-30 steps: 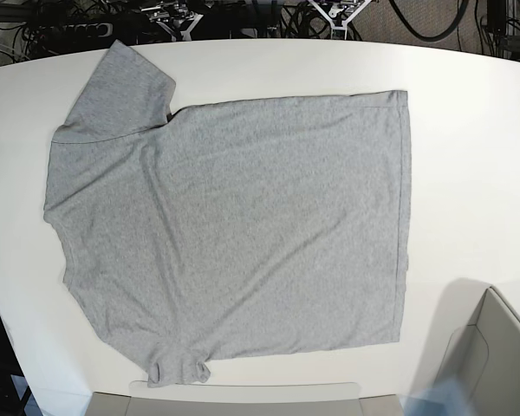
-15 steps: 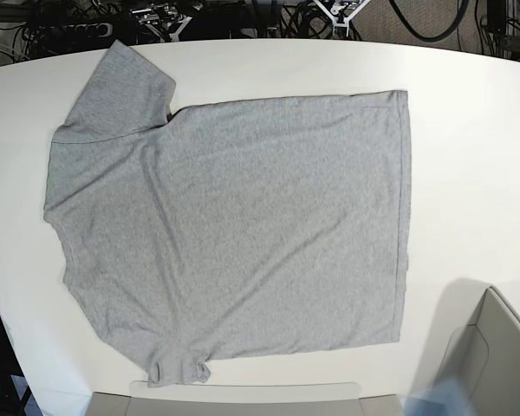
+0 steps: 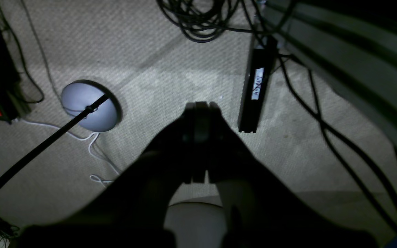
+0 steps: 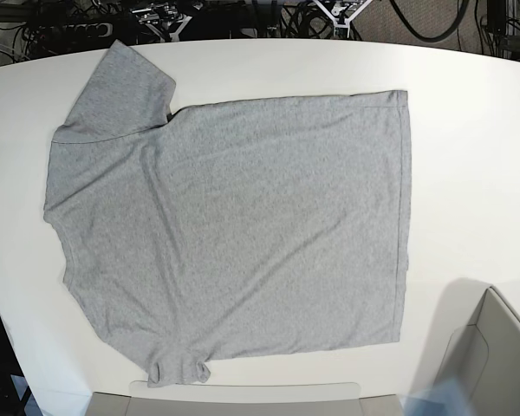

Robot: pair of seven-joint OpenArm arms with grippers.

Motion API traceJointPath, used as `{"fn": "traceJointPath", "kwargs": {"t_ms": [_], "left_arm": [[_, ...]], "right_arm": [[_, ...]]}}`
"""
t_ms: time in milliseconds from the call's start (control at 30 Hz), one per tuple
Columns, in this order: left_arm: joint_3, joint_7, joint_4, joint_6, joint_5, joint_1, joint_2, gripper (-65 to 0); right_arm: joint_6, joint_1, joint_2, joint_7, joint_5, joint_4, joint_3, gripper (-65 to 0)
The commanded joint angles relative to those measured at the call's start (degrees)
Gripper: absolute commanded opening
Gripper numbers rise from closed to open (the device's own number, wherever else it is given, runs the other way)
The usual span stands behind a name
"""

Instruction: Fold the T-shirt properly

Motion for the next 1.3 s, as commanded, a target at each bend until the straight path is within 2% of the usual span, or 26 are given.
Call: {"fn": "traceJointPath", "kwargs": {"t_ms": [0,167,267,433,500,633,800,900,933,967,1133,1267], "left_arm": [[-0.06,-1.02,-0.07,0.19,0.27,0.89,-0.29,-64.7],[-0.14,-6.30,-0.43,0.10,0.10,3.26,-1.43,-64.7],[-0.23,-12.19,-0.34,0.10,0.01,5.19,-1.96,-64.7],[-0.41,-28.36,-0.43,0.36,-0.08,10.29,-2.93,-64.7],[-2.25,-34.52,-0.43,0.36,-0.08,11.96,-3.10,-64.7],[-8.41,-48.06,-0.43,0.01,0.01,15.30,-3.10,-64.6],[-9.64,-64.58,-0.43,-0.08,0.36,19.26,-3.19,-64.5],[-9.64,-72.50,-0.43,-0.08,0.36,21.11,-3.19,-64.4],[-9.81,-75.75,-0.43,-0.08,0.27,21.99,-3.10,-63.7],[-9.81,-77.16,0.01,-0.08,0.19,22.86,-2.84,-62.6],[-9.99,-76.54,8.10,0.01,0.01,27.96,-2.75,-57.7],[-9.99,-76.45,22.17,0.01,0.01,35.70,-1.08,-57.6]], "right_arm": [[0.17,-0.41,0.38,0.08,-0.01,0.05,-0.03,-64.9],[0.17,-1.90,1.26,0.87,0.25,0.05,0.32,-65.0],[0.17,-3.31,2.22,5.97,0.25,0.05,0.40,-65.0],[0.17,-9.29,2.49,22.49,0.25,0.05,0.40,-65.0],[0.17,-11.49,3.81,28.30,0.25,0.05,0.40,-65.0],[0.17,-16.15,4.42,41.75,0.25,0.05,0.40,-65.0],[0.17,-21.77,5.57,58.80,0.34,0.05,0.40,-64.7],[0.17,-24.23,5.83,65.92,0.34,0.05,0.40,-64.7],[0.17,-25.55,5.83,66.54,0.34,0.05,0.49,-64.7],[0.08,-26.17,6.18,66.10,0.69,0.63,0.49,-64.7],[0.25,-31.71,7.15,66.27,8.34,7.57,0.49,-64.7],[0.25,-41.02,8.38,66.19,11.07,24.36,0.14,-64.7]]}}
